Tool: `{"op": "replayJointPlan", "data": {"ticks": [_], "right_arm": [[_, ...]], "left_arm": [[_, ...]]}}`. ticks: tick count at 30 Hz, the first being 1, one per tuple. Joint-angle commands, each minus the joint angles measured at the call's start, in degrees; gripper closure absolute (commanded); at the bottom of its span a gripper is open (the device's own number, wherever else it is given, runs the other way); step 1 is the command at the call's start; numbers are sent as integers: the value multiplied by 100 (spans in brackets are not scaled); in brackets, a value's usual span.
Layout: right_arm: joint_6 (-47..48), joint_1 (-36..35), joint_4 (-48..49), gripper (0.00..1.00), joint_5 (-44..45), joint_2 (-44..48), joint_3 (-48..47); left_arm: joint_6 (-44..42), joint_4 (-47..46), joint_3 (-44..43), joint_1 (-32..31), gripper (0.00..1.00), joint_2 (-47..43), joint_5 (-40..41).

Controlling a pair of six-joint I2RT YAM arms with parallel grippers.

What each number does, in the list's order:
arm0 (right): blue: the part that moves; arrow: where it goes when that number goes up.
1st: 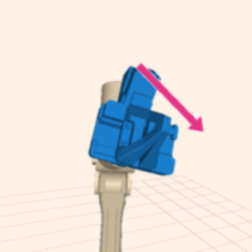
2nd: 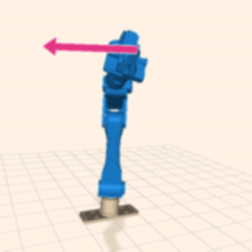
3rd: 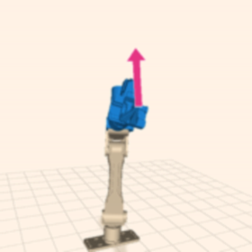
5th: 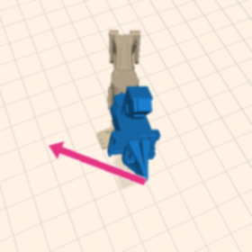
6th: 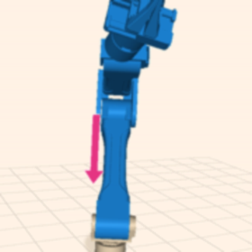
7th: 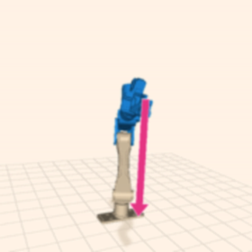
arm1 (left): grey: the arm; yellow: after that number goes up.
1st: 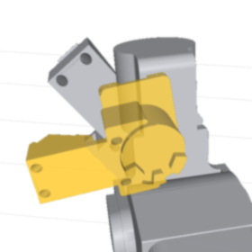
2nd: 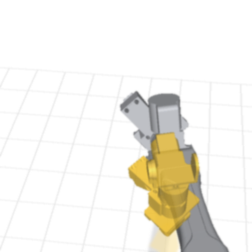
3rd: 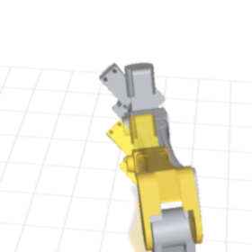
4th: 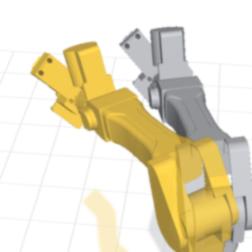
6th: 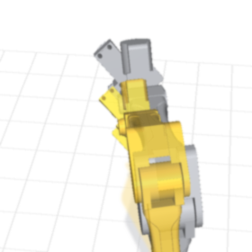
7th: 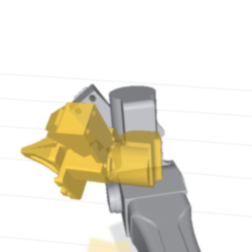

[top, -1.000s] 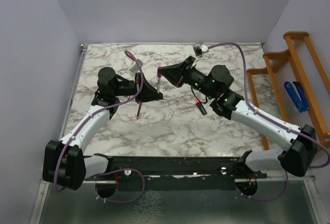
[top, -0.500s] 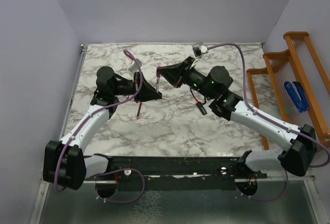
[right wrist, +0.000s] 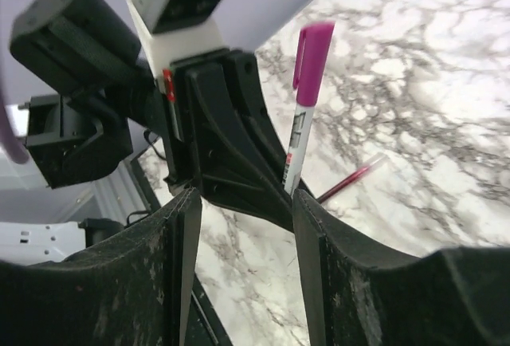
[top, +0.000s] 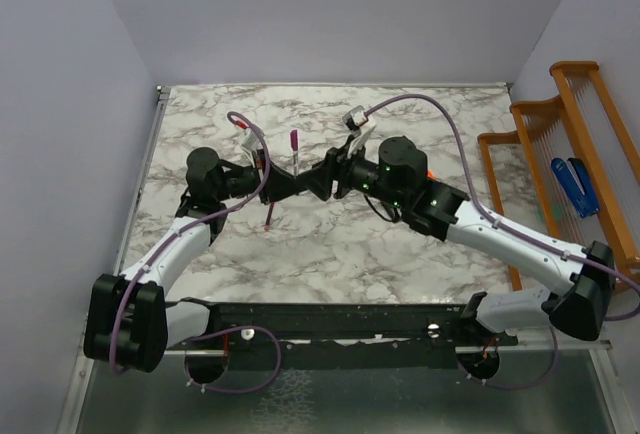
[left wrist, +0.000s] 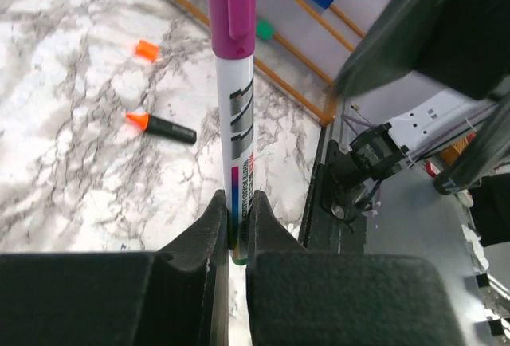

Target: Insert the pens into the pen caps

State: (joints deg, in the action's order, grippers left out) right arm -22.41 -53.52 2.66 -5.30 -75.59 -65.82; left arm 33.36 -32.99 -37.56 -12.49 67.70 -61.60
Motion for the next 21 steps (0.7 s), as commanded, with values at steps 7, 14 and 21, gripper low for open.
{"op": "replayJointPlan", "data": {"ticks": [7, 14, 21], "right_arm": [[821, 34, -996, 42, 1633, 1649, 260], [695, 34, -2291, 40, 2759, 1763, 96], [-108, 70, -3456, 38, 4032, 1238, 196]], "left_arm": [[-1962, 3951, -367, -430, 100, 108, 2849], [-2113, 5232, -846, -1022, 100, 887, 5068], [-1985, 5799, -1293, -1344, 100, 2175, 6032]]}}
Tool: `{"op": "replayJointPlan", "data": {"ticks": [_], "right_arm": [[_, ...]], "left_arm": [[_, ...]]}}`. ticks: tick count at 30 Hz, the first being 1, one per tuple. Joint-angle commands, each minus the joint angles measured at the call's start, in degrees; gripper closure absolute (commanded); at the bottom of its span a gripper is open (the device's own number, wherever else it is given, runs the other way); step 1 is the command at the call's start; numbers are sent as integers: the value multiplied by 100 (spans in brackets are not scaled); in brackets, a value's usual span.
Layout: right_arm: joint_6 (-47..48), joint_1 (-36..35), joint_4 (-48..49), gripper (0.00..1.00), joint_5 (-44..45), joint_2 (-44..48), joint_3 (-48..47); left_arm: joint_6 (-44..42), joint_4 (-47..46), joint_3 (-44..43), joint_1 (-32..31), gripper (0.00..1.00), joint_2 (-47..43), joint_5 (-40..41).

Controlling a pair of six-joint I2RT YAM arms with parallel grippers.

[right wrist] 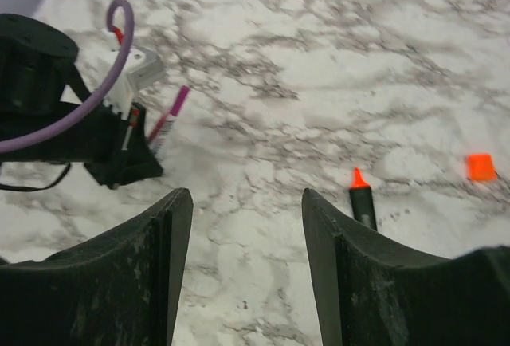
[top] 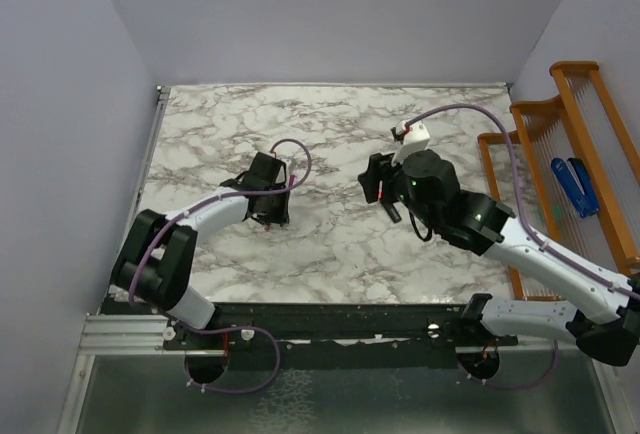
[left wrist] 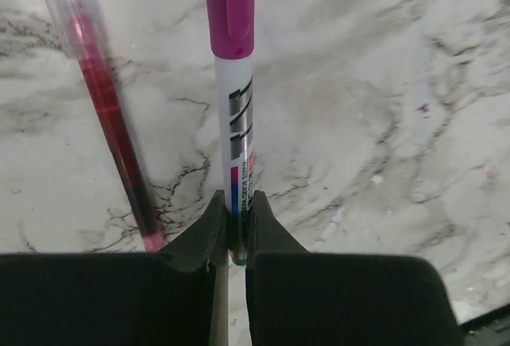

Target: Insert the pens into the pen caps

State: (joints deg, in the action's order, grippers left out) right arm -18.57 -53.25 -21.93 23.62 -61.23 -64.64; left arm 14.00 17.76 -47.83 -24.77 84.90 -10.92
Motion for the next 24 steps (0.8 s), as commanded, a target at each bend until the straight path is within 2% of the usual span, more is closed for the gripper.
{"op": "replayJointPlan", "data": {"ticks": [1, 6, 14, 18, 20, 21, 22, 23, 24], "right_arm": [[-585, 94, -1047, 38, 1240, -241, 180], [-865, 534, -973, 37, 820, -391, 670], [-623, 775, -932, 37, 529, -563, 800], [-579, 901, -859, 37, 306, -574, 851], [-573, 919, -839, 37, 234, -583, 869], [-570, 926, -835, 37, 193, -583, 866], [-569, 942, -838, 37, 163, -583, 872], [-573, 950, -843, 37, 162, -583, 882], [-589, 963, -850, 37, 172, -575, 886]], "left_arm": [[-39, 739, -311, -159, 100, 550, 1028], [-5, 883, -587, -266, 100, 962, 1309], [24, 1141, -907, -472, 100, 1321, 1610], [24, 1203, -990, -518, 82, 1425, 1662], [12, 1219, -1004, -535, 77, 1492, 1671], [-4, 1221, -1008, -537, 81, 1531, 1660], [-17, 1229, -1009, -537, 95, 1568, 1627], [-32, 1230, -1009, -544, 100, 1601, 1593], [-45, 1230, -1009, -550, 100, 1626, 1554]]}}
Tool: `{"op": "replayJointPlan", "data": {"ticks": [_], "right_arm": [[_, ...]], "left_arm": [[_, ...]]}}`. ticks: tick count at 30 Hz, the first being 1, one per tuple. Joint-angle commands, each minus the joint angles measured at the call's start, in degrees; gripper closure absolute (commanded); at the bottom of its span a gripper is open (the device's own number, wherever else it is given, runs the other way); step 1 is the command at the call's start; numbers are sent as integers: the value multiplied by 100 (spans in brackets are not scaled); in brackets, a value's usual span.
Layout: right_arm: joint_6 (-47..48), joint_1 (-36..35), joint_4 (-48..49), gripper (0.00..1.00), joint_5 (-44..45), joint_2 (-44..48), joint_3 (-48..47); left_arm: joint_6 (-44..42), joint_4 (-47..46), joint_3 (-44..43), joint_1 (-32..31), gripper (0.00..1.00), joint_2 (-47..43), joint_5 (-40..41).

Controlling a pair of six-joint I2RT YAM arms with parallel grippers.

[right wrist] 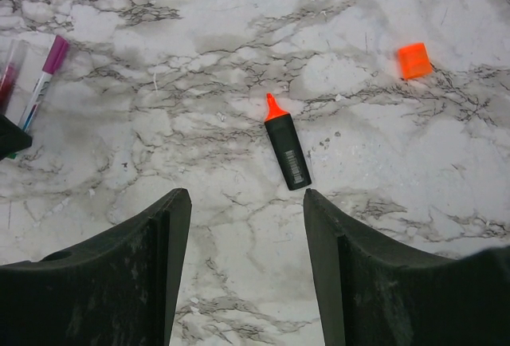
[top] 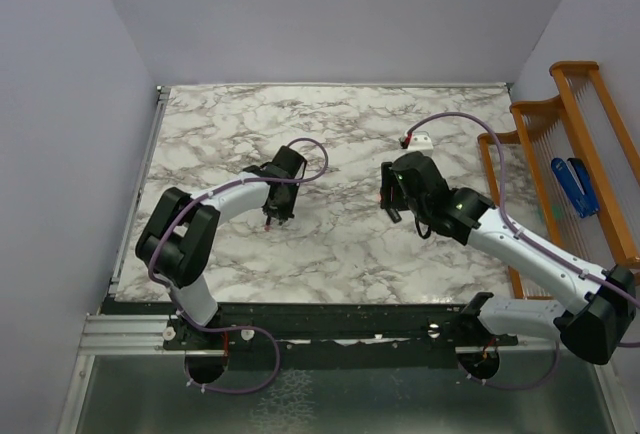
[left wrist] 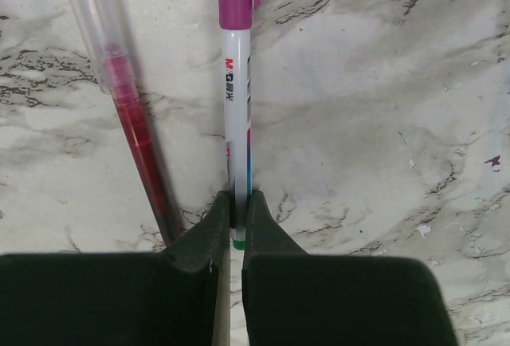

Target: Insert the pens into the pen caps

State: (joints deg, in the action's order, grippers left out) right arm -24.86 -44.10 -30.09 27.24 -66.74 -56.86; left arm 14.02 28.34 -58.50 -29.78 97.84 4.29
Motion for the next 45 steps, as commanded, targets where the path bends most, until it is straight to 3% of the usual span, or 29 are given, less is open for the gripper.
{"op": "replayJointPlan", "data": {"ticks": [1, 7, 8, 12, 20, 26, 45], "right_arm": [[45, 62, -34, 36, -186, -11, 119], [19, 218, -96, 36, -231, -119, 196], [40, 302, -101, 34, -394, -216, 212], [430, 967, 178, 33, -1513, -892, 287], [1313, 1307, 875, 39, -2277, -2167, -81], [1427, 1307, 1125, 48, -2199, -2594, -138], [1346, 1550, 1792, 52, -1775, -3171, 156]], "left_arm": [[-48, 172, 58, -60, 100, 347, 24], [10, 180, 24, -80, 100, 331, 65], [20, 190, 15, -81, 98, 318, 63], [78, 181, 16, -81, 72, 253, 44], [126, 71, -28, -81, 55, -198, -232], [128, 75, -241, -81, 52, -554, -429], [127, 75, -501, -21, 52, -1153, -1048]]}}
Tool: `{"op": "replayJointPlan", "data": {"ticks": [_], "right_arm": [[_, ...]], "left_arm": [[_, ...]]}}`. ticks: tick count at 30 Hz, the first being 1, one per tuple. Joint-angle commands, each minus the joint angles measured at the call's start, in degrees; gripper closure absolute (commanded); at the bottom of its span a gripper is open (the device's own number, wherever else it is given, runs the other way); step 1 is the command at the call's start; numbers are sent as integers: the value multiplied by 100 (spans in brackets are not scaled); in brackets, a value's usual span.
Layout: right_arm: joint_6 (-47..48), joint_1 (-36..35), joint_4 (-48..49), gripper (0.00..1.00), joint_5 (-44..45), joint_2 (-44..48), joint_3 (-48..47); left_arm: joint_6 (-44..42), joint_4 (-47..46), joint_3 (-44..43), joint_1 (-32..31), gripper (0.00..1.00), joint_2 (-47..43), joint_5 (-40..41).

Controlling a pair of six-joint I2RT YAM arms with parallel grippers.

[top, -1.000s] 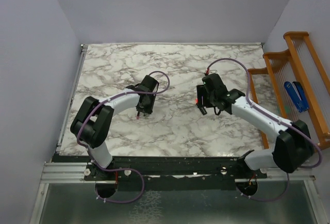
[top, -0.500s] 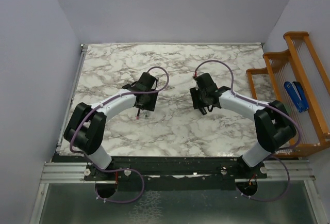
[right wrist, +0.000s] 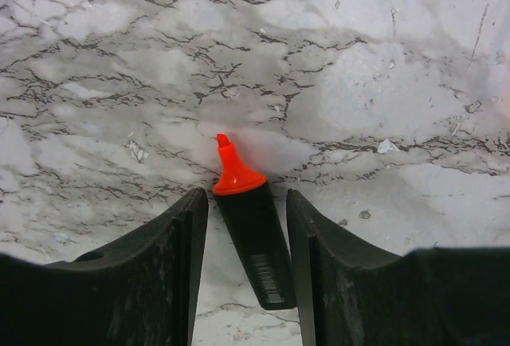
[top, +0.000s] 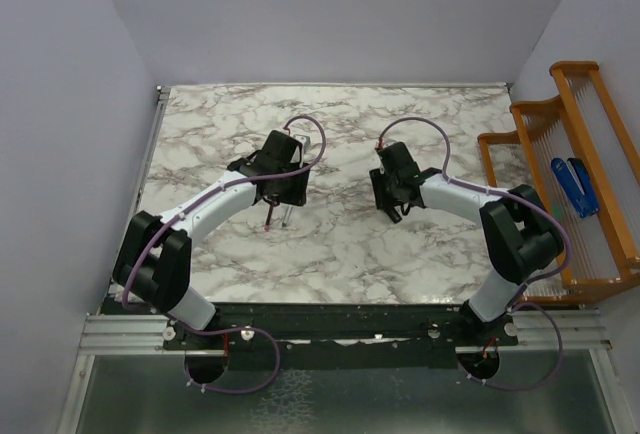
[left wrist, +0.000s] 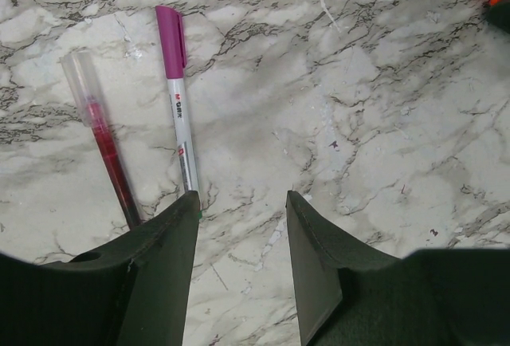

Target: Insert the pens into the pen caps

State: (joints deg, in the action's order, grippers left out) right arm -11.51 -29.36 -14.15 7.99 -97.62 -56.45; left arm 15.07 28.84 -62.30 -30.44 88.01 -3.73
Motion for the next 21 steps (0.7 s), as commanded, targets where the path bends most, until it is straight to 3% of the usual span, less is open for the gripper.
{"op": "replayJointPlan", "data": {"ticks": [1, 14, 21], "right_arm": [[8, 97, 205, 52, 133, -74, 125], [-80, 128, 233, 59, -95, 106, 443], [-58, 132, 197, 77, -192, 72, 469]], "left_arm": [[24, 25, -124, 46, 52, -163, -252], [65, 25, -171, 90, 52, -252, -333], [66, 25, -98, 141, 52, -408, -357]]}}
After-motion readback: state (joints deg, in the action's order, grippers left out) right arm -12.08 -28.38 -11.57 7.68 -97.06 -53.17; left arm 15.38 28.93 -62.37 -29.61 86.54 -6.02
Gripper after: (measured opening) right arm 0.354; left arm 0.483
